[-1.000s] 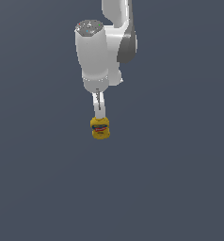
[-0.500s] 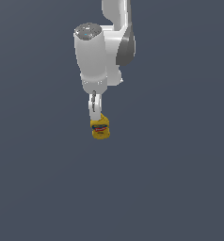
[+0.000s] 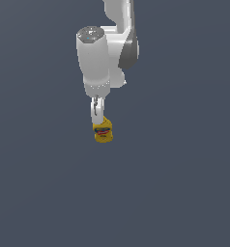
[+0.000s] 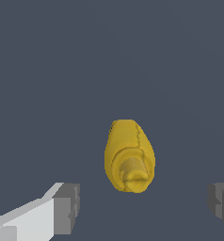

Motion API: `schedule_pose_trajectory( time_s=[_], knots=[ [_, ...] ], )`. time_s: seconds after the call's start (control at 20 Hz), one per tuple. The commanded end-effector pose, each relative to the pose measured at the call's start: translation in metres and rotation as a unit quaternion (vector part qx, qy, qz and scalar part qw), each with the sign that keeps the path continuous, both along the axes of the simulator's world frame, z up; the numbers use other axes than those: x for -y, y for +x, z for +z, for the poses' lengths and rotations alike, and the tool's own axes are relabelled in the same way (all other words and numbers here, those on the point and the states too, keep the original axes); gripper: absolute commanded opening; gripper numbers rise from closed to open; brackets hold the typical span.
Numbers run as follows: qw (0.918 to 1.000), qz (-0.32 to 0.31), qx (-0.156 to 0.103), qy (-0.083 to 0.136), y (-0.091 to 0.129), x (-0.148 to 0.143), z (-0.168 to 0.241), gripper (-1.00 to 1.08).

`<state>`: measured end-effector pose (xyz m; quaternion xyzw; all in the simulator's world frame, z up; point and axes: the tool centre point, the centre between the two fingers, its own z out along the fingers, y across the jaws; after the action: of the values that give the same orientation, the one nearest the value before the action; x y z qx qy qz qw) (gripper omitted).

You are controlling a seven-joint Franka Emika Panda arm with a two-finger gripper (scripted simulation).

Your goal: Pick up the object and move it to a goal position.

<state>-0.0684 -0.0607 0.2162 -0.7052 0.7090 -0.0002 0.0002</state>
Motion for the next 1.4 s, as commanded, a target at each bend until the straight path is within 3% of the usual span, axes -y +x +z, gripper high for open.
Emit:
schedule_pose_trajectory(
  time_s=[0.0, 0.6, 0.65, 1.35],
  knots=[
    [1.0000, 0.000, 0.000, 0.000, 0.000, 0.000, -0.007, 1.00],
    [1.0000, -0.002, 0.000, 0.000, 0.000, 0.000, -0.046, 1.00],
    [1.0000, -0.002, 0.000, 0.000, 0.000, 0.000, -0.046, -1.00],
    [1.0000, -0.002, 0.000, 0.000, 0.002, 0.006, -0.042, -1.00]
  ],
)
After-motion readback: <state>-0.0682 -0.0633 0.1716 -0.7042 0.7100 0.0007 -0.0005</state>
